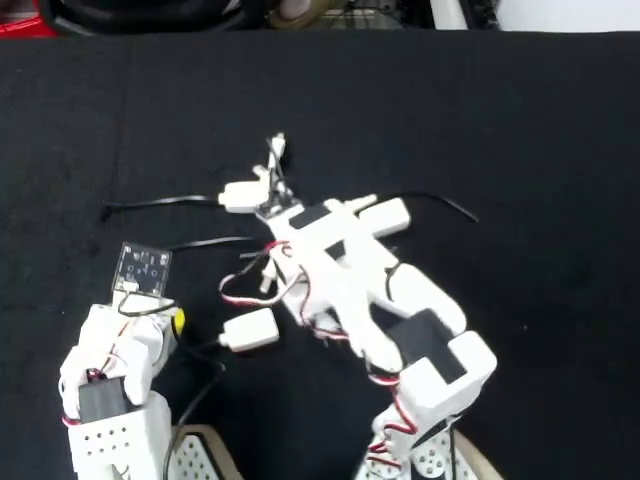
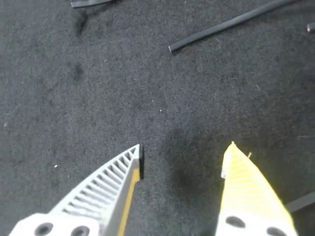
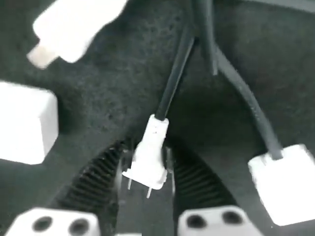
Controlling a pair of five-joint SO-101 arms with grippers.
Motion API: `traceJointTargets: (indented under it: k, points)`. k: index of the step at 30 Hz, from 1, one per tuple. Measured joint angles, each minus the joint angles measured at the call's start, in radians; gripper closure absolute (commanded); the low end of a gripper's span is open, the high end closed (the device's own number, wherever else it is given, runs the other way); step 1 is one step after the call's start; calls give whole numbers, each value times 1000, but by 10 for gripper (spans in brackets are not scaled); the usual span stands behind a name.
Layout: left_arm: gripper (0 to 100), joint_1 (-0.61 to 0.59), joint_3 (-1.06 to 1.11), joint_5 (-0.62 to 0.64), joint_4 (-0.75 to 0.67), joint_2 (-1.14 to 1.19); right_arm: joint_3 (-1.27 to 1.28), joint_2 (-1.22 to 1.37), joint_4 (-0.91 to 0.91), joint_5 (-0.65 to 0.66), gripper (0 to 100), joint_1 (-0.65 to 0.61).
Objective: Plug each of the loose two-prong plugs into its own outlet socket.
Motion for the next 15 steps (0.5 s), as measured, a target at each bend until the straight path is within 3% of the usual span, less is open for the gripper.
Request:
traceJointTargets:
  k: [5, 15]
  points:
    - [733, 0, 0, 0, 0, 0, -97, 3, 89, 9, 965, 17]
    - [733, 0, 0, 0, 0, 0, -104, 3, 14, 255, 915, 81]
